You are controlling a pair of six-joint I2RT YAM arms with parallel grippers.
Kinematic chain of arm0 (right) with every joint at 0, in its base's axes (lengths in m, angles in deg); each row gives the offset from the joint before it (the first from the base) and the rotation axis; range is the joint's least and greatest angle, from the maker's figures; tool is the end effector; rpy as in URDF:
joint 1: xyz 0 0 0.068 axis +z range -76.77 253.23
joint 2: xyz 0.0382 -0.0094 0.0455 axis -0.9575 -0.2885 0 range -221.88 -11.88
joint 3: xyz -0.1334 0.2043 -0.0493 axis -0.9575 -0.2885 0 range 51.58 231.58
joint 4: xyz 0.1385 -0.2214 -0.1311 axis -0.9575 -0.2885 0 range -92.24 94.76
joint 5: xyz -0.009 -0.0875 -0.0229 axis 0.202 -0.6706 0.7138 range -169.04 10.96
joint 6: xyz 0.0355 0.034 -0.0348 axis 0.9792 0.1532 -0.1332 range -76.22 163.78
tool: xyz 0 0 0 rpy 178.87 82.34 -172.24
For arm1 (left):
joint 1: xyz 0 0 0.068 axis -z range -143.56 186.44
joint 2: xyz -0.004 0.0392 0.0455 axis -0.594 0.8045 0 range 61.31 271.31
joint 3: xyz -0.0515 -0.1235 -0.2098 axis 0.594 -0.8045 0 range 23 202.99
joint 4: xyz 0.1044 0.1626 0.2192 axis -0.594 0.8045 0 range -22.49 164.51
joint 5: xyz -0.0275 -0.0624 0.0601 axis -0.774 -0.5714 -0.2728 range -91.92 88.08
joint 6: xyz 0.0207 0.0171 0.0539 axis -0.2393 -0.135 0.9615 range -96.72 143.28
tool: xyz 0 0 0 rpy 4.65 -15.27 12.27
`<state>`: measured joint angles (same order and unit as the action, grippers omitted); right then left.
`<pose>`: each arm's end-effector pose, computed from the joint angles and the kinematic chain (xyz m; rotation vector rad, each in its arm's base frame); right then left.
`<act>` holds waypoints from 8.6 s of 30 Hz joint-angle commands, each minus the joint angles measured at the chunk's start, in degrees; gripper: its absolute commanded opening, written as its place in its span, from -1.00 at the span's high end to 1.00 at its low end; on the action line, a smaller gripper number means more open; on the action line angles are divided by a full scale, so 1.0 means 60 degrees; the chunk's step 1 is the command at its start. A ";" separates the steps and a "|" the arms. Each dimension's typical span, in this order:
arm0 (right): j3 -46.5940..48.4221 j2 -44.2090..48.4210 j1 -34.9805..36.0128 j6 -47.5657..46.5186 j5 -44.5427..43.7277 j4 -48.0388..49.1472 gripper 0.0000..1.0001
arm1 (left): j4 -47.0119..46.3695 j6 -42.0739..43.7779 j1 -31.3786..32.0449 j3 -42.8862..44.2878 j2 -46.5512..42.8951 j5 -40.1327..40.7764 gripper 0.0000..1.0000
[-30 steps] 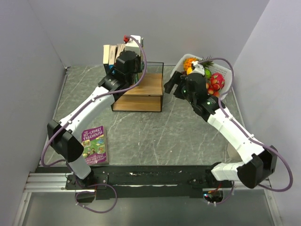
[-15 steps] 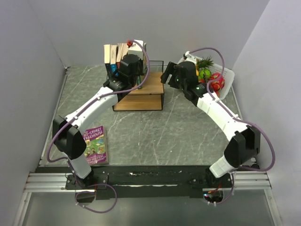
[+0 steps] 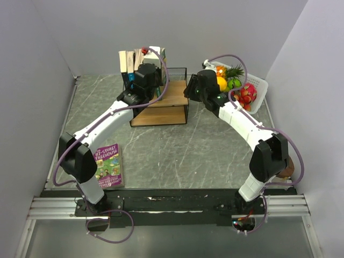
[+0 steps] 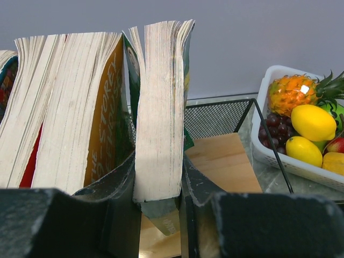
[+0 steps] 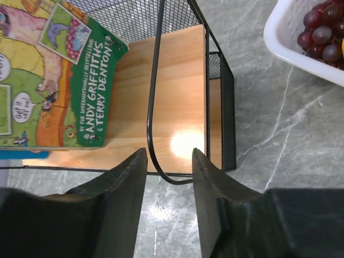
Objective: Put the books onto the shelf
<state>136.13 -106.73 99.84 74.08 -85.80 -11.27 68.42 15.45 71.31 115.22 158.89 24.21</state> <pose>0.3869 0.1879 0.3089 0.1421 2.0593 0.5033 0.3779 -0.2393 0.3721 0.0516 1.6712 -0.1803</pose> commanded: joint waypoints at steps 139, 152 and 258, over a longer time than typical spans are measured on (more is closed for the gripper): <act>-0.2212 0.1204 0.0853 0.1277 0.1084 0.0225 1.00 | 0.2119 -0.4070 -0.0275 -0.0035 0.1461 -0.1015 0.98; -0.2374 0.1203 0.0838 0.1307 0.1084 0.0313 1.00 | 0.2573 -0.3763 -0.0187 0.0815 0.2091 -0.0109 0.98; -0.2476 0.1072 0.0721 0.1234 0.1757 0.0489 1.00 | -0.4538 -0.8271 -0.2501 -0.9598 -0.5659 -0.4282 0.98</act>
<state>122.80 -99.10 104.19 79.78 -76.32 -1.33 55.00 -29.86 58.42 60.32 123.95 6.31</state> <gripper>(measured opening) 0.142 0.018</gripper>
